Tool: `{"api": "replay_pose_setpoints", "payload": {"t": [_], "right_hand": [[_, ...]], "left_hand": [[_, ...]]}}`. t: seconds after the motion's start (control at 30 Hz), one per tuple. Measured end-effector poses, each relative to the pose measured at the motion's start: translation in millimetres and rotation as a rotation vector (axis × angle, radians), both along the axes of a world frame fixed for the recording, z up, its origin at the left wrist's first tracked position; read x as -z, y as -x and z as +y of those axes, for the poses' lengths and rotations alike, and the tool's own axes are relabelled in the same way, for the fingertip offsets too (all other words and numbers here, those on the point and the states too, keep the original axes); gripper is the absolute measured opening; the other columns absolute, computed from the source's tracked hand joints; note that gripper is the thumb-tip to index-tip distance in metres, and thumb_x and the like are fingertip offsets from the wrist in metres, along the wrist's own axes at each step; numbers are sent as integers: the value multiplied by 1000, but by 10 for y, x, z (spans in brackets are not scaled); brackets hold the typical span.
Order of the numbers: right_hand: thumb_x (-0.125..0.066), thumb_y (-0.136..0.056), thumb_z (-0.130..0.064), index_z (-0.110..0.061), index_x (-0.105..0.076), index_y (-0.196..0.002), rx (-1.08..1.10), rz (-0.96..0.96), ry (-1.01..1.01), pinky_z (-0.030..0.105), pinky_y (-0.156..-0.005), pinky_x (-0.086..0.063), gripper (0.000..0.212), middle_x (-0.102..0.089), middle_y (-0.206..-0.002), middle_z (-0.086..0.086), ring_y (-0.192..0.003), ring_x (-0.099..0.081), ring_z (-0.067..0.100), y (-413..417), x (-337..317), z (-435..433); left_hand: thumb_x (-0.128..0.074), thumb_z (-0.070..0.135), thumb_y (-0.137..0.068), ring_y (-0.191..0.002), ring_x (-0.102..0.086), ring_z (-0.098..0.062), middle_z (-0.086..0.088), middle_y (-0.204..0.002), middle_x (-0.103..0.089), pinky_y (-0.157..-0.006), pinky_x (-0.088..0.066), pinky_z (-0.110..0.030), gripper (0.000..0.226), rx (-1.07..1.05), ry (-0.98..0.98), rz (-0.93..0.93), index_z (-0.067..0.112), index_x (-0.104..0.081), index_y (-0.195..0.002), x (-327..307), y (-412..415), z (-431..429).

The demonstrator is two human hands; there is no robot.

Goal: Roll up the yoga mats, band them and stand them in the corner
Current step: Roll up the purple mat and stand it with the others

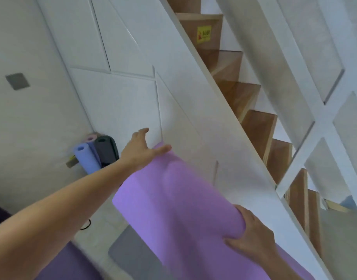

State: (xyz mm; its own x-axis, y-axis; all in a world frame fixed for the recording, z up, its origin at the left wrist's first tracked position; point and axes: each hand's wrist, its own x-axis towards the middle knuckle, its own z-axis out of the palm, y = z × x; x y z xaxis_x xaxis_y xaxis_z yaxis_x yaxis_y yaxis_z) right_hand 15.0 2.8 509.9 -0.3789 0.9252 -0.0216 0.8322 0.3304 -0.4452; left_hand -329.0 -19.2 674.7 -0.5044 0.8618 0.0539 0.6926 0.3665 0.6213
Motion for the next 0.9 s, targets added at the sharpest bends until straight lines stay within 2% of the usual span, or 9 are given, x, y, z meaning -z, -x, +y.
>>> {"api": "replay_pose_setpoints", "payload": {"t": [0.07,0.13,0.23,0.33,0.5,0.57,0.67,0.77,0.9], "right_hand": [[-70,-55,-74,-40,-31,-149,-6,23,29,28,-91,-48,107,-47,-138,-23,-126,-51,6,87,346,81],[-78,-57,-68,-35,-34,-150,-8,59,67,31,-93,-47,108,-50,-139,-16,-126,-52,12,168,758,193],[-89,-56,-54,-25,-39,-150,23,166,101,35,-101,-42,111,-53,-139,-4,-126,-52,22,257,1423,334],[-92,-54,-46,-21,-36,-151,84,269,173,36,-106,-36,115,-50,-143,-1,-130,-47,24,363,2092,405],[-85,-61,-33,-27,-36,-149,232,430,371,33,-100,-41,101,-51,-140,-1,-128,-49,22,401,3334,368],[-84,-61,-30,-27,-37,-148,287,488,437,36,-101,-45,99,-52,-139,-1,-126,-52,22,367,3804,334],[-85,-56,-31,-25,-35,-151,305,507,514,38,-101,-46,107,-51,-143,-2,-126,-52,22,287,4440,297],[-78,-54,-39,-24,-30,-154,283,561,617,40,-105,-44,112,-46,-149,-4,-133,-48,21,190,4968,266],[-61,-88,-20,-23,-52,-141,469,813,681,40,-111,-42,54,-59,-140,1,-132,-54,21,-57,5050,365]], "left_hand": [[-76,82,-44,-131,-49,-24,-1,-149,-45,-111,-39,-45,126,-11,107,-391,27,-36,-151,164,58,121],[-88,73,-36,-119,-59,-23,1,-136,-57,-100,-49,-46,124,34,208,-492,28,-47,-144,346,73,236],[-91,32,-59,-97,-66,-18,7,-118,-61,-73,-55,-34,95,113,275,-541,29,-47,-143,669,-38,413],[-101,35,-41,-93,-69,-21,5,-116,-62,-68,-57,-33,103,149,245,-434,33,-53,-133,1094,-264,528],[-95,9,-59,-71,-61,4,12,-96,-58,-57,-51,-11,83,322,147,-248,29,-54,-129,2201,-930,693],[-95,29,-49,-89,-59,-2,10,-109,-55,-73,-49,-14,90,418,164,-81,37,-51,-127,2655,-1168,746],[-84,48,-51,-114,-50,-15,12,-122,-43,-98,-46,-37,88,568,211,183,47,-42,-129,3327,-1487,802],[-80,44,-67,-119,-40,-16,12,-128,-37,-88,-44,-35,83,709,239,388,46,-34,-136,3994,-1842,808],[-70,44,-74,-119,-38,-20,10,-132,-35,-84,-47,-36,76,795,282,484,43,-32,-140,4841,-2074,807]]}}
